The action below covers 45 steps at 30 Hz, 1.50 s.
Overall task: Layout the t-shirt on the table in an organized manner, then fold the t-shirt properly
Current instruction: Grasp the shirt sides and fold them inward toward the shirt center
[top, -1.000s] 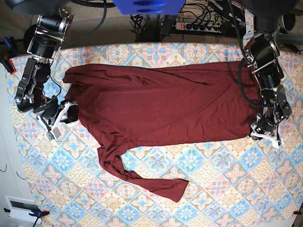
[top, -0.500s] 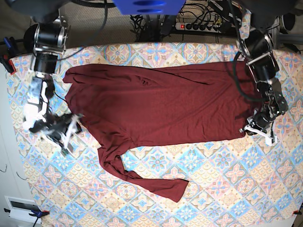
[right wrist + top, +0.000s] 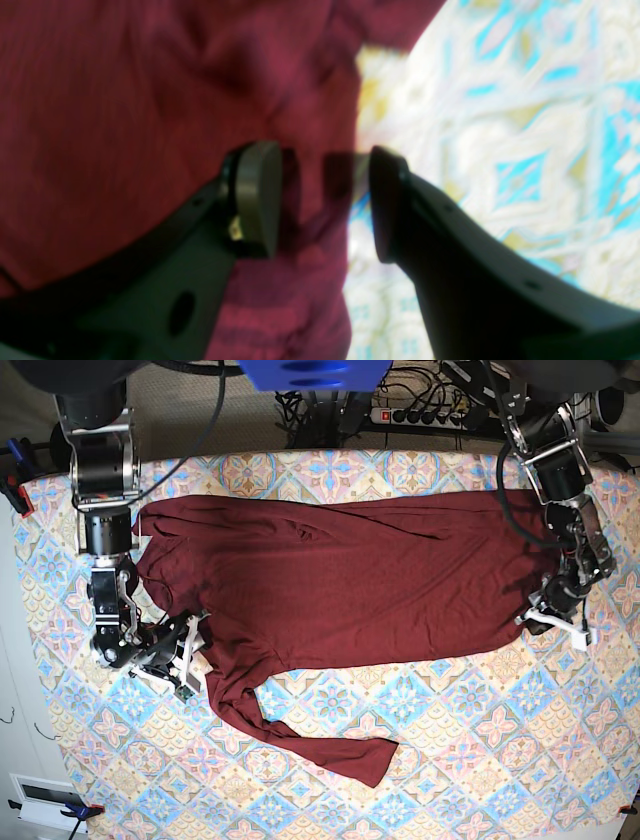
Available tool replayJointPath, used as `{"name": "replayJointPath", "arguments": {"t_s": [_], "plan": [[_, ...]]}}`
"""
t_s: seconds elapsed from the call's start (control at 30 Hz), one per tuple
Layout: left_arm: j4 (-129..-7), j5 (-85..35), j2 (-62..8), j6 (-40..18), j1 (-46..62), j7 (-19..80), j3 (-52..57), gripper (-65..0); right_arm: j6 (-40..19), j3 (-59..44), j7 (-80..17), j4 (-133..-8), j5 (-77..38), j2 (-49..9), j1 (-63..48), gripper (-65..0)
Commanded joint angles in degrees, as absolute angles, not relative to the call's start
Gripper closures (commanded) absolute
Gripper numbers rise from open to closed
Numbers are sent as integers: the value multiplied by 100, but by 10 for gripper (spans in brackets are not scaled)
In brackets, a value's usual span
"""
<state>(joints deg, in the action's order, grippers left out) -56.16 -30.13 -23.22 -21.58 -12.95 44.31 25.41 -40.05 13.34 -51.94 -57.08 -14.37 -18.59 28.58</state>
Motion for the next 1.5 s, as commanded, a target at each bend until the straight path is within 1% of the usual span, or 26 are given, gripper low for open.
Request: {"name": "replayJointPath", "arguments": {"t_s": [0.0,0.2,0.33,0.57,0.63,0.7,0.77,0.83,0.9,1.0,1.2,1.47], "plan": [[-5736,-3187,-2466,-2193,-1402,4321,2554,0,-4000,1358,-5051,-5622,-1481,-1938,3064,-276],[-5736,-3345,-2510,-2193,-1393,4330,2554,0,-4000,1429,-4655,-4919,-1481,-1938,3310,-276],[-5736,-3354,-2510,-2193,-1402,4549,2554,0,-4000,1429,-4418,-4549,-1481,-1938,3319,-276],[-5736,-3354,-2510,-2193,-1420,4576,2554,0,-4000,1429,-4084,-4031,-1473,-1930,3319,-264],[-5736,-3354,-2510,-2193,-1420,4585,2554,0,-4000,1429,-4040,-3890,-1473,-1930,3319,-226],[-5736,-3354,-2510,-2193,-1429,4593,2554,0,-4000,1429,-4031,-3785,-1473,-1930,3319,-155],[-5745,-3354,-2510,-2193,-1437,4593,2554,0,-4000,1429,-4022,-3767,-1473,-1930,3319,-67],[-5745,-3354,-2510,-2193,-1437,4593,2554,0,-4000,1393,-4031,-3793,-1481,-1930,3319,-7],[-5763,-3363,-2510,-2193,-1437,4593,2554,0,-4000,1376,-4048,-3802,-1508,-1930,3319,-1],[-6132,-3363,-2492,-2193,-1402,4611,2554,0,-4000,1147,-4066,-4066,-1508,-1938,3275,-2],[-6615,-3363,-2484,-2193,-1341,4866,2563,0,-4000,286,-4760,-5262,-1508,-1947,2791,-2],[-6774,-3503,-2501,-2193,-1332,5042,2563,0,-4000,-84,-5341,-6607,-1516,-1947,2149,-2]]}}
